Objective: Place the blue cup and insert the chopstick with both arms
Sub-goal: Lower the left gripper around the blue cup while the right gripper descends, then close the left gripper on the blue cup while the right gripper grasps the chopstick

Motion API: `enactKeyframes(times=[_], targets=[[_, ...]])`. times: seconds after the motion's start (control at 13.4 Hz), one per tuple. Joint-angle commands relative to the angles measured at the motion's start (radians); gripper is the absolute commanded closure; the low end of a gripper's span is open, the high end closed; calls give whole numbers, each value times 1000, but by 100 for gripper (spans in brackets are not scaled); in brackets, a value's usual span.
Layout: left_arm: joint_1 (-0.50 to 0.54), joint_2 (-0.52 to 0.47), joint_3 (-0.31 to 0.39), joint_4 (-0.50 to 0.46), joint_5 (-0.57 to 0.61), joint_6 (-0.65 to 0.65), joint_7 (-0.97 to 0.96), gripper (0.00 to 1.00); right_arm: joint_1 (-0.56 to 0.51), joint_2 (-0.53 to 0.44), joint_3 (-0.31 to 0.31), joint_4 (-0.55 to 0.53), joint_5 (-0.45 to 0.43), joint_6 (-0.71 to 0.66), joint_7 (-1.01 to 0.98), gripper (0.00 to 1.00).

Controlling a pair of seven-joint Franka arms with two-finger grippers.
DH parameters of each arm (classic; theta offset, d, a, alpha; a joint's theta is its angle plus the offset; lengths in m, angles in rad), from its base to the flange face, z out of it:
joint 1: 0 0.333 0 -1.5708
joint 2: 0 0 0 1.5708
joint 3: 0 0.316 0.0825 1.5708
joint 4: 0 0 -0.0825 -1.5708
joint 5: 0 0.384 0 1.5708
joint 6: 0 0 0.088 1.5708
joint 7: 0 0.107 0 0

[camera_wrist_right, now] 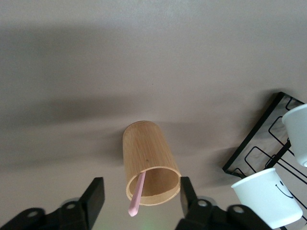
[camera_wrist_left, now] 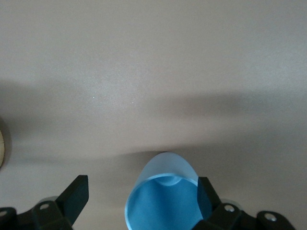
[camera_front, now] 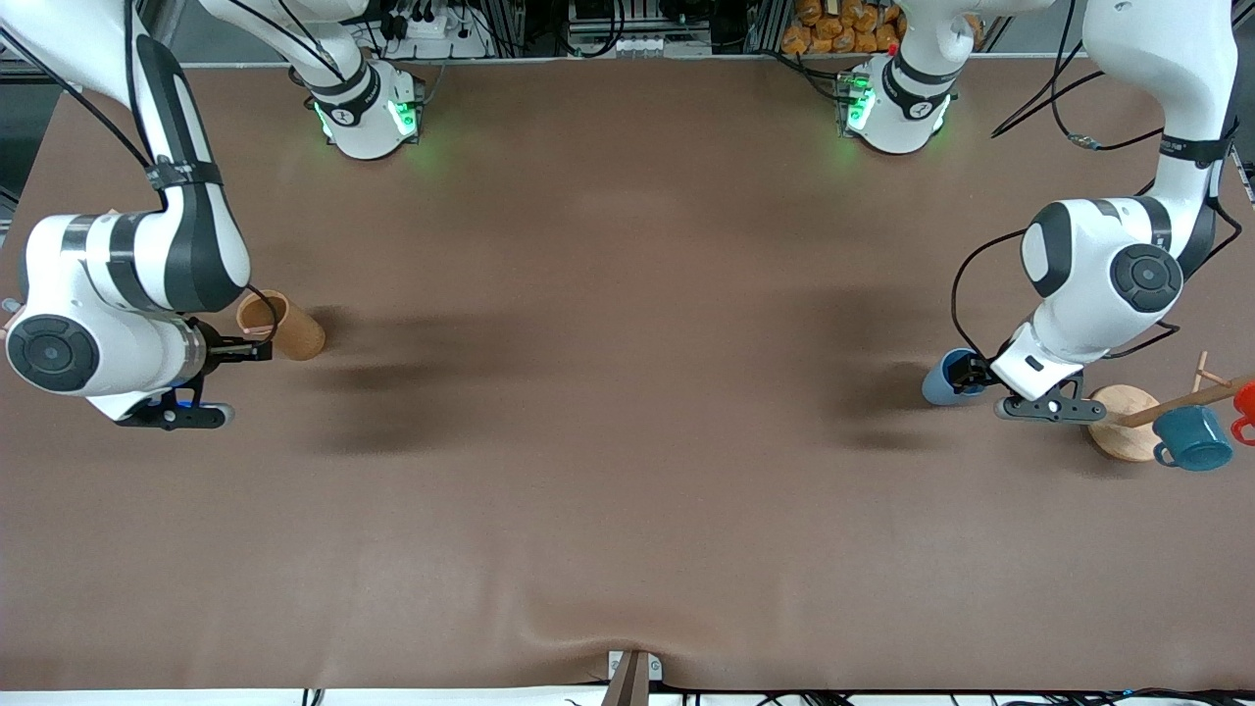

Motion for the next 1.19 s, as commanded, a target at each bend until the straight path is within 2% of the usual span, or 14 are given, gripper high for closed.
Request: enactKeyframes(times=[0.0,0.37,0.6,0.75,0.89,0.97,1.04,1.12], targets=[[7,-19,-2,-28,5,5,30,0,23,11,0,6,-16,-31,18,38],[27,-66,-2,-96,5,-9,68,0,30,19,0,6,-16,-69,6,41],[42,-51,-2,-94,5,-17,84,1,27,22,0,4,-17,-71,3,52],[41,-30,-4,-93,2,-9,84,22,25,26,0,4,-23,-69,1,56],[35,-13,-5,-84,-8,-5,81,35,24,31,0,4,-23,-67,-8,62],[30,-5,-5,-81,-8,-3,73,47,20,33,0,4,-23,-67,-8,66],[29,1,-5,-77,-8,-3,71,67,20,33,0,4,-23,-67,-9,68],[29,1,-5,-77,-8,-2,71,92,20,31,0,4,-23,-67,-12,72]])
